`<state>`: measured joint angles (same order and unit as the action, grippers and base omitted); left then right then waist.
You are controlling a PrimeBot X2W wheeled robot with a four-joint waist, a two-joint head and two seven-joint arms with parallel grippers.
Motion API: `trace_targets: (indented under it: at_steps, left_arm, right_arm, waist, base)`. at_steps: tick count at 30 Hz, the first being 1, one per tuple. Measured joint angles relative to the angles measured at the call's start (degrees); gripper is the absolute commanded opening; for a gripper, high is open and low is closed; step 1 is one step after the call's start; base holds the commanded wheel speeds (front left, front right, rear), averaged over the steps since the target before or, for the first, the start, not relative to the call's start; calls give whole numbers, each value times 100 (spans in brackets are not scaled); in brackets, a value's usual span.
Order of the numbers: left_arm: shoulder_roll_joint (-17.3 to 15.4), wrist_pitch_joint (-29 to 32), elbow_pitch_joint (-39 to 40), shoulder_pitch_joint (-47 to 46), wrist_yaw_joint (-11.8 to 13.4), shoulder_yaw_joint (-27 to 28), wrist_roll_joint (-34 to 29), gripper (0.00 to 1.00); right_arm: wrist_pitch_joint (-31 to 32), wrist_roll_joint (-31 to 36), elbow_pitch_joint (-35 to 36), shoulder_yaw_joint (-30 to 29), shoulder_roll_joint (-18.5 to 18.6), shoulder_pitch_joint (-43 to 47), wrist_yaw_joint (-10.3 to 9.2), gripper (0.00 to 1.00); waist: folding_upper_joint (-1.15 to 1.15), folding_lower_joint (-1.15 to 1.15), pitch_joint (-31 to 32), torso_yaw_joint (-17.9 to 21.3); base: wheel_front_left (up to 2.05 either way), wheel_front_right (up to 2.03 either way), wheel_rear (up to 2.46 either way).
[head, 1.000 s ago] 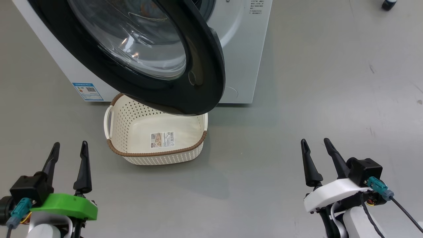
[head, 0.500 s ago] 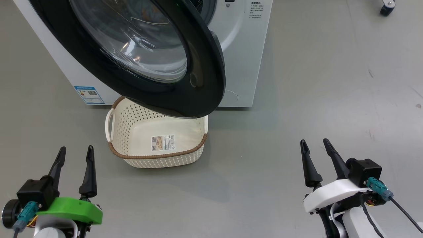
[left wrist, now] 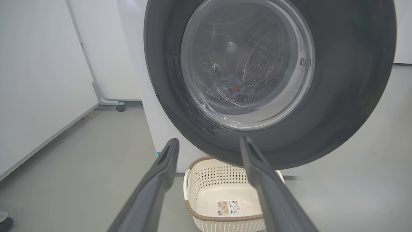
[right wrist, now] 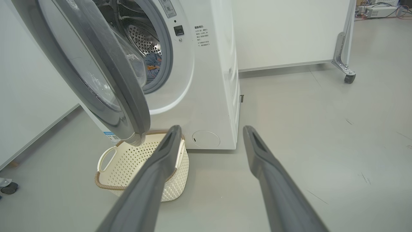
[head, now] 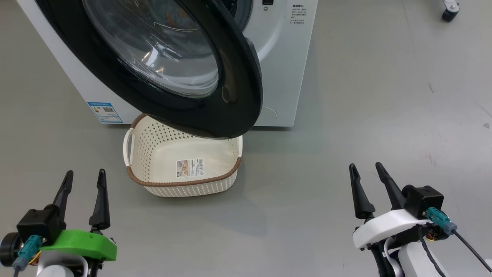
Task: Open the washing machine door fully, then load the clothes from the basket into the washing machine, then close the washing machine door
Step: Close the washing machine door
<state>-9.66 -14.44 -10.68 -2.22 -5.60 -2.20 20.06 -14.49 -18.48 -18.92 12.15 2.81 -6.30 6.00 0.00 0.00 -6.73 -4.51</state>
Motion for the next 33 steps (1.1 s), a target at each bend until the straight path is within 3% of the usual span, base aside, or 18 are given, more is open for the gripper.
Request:
trace_targets:
  at_steps: [1, 2, 13, 21, 28, 33]
  left_arm:
    - [5, 0, 0, 1, -1, 4, -4, 100]
    - [12, 0, 0, 3, -16, 8, -4, 100]
    - [120, 0, 13, 5, -76, 78, -88, 100]
    - [158, 0, 40, 5, -94, 187, -101, 100]
    - [202, 0, 40, 5, -101, 189, -110, 100]
    - [327, 0, 40, -7, -127, 37, -140, 100]
  right_arm:
    - [0, 0, 0, 0, 0, 2, 0, 44]
    - [0, -1, 0, 0, 0, 5, 0, 0]
    - [1, -20, 65, -7, -1, 93, 0, 0]
    - [0, -201, 1144, 31, 3, -142, 41, 0]
    - [-3, -277, 2580, 708, 41, -817, 101, 0]
    - [-8, -274, 2970, 1466, 74, -901, 100, 0]
  waist:
    - [0, 0, -1, 0]
    - [0, 0, -2, 1]
    - [0, 0, -43, -8]
    - [0, 0, -92, -21]
    - [0, 0, -133, -57]
    - [0, 0, -179, -167]
  base:
    - [0, 0, 0]
    - [0, 0, 0]
    - [0, 0, 0]
    - [0, 0, 0]
    - [0, 0, 0]
    - [0, 0, 0]
